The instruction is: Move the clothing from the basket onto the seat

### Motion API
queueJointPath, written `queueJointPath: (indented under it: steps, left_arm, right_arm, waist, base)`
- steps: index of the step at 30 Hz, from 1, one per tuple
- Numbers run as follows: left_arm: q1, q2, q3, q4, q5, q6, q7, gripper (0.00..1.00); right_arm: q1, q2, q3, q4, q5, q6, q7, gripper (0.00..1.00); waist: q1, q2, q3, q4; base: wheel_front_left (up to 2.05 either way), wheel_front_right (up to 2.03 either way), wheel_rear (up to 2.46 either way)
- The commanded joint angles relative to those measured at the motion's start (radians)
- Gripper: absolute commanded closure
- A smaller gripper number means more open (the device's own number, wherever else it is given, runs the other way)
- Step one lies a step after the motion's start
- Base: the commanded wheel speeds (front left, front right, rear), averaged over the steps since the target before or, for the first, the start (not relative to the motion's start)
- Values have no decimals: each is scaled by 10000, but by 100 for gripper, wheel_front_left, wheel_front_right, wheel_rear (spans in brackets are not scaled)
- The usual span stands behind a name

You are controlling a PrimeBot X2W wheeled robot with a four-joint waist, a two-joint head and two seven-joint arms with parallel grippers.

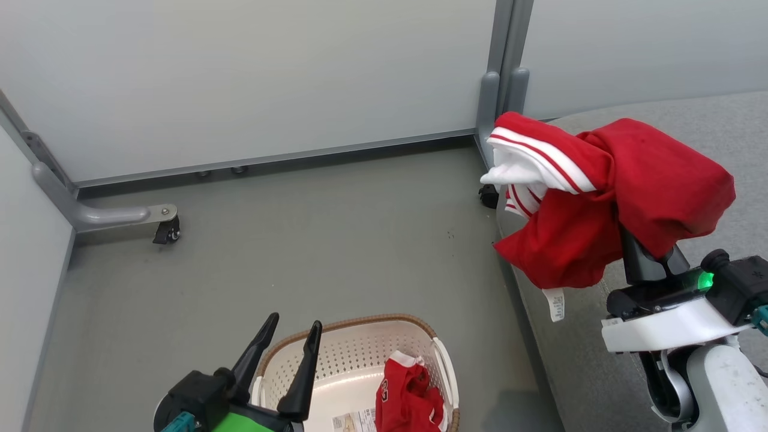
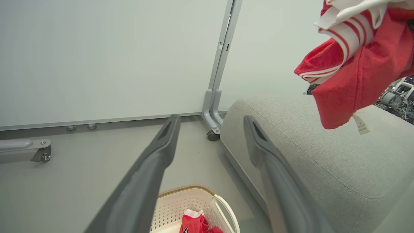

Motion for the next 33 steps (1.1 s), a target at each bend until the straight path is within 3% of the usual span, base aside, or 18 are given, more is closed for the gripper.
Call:
queueJointPath:
  steps: [1, 8, 25, 33]
  left_arm:
    - [239, 8, 29, 14, 125, -33, -5, 0]
    - [580, -202, 312, 167, 472, -33, -5, 0]
    - [1263, -1270, 3560, 636, 2255, -33, -5, 0]
    - [1230, -1472, 4144, 826, 2513, -33, -5, 0]
  right_arm:
    - [141, 38, -119, -67, -42, -3, -33, 100]
    - [413, 233, -449, -146, -83, -3, -35, 100]
    - [538, 384, -608, -83, -44, -3, -33, 100]
    - [529, 393, -606, -19, -6, -3, -34, 100]
  waist:
    - [0, 0, -14, 4]
    - [0, 0, -66, 54]
    - [0, 0, -96, 341]
    - [0, 0, -99, 405]
  base:
    - [0, 0, 0]
    - [0, 0, 0]
    - [0, 0, 0]
    - [0, 0, 0]
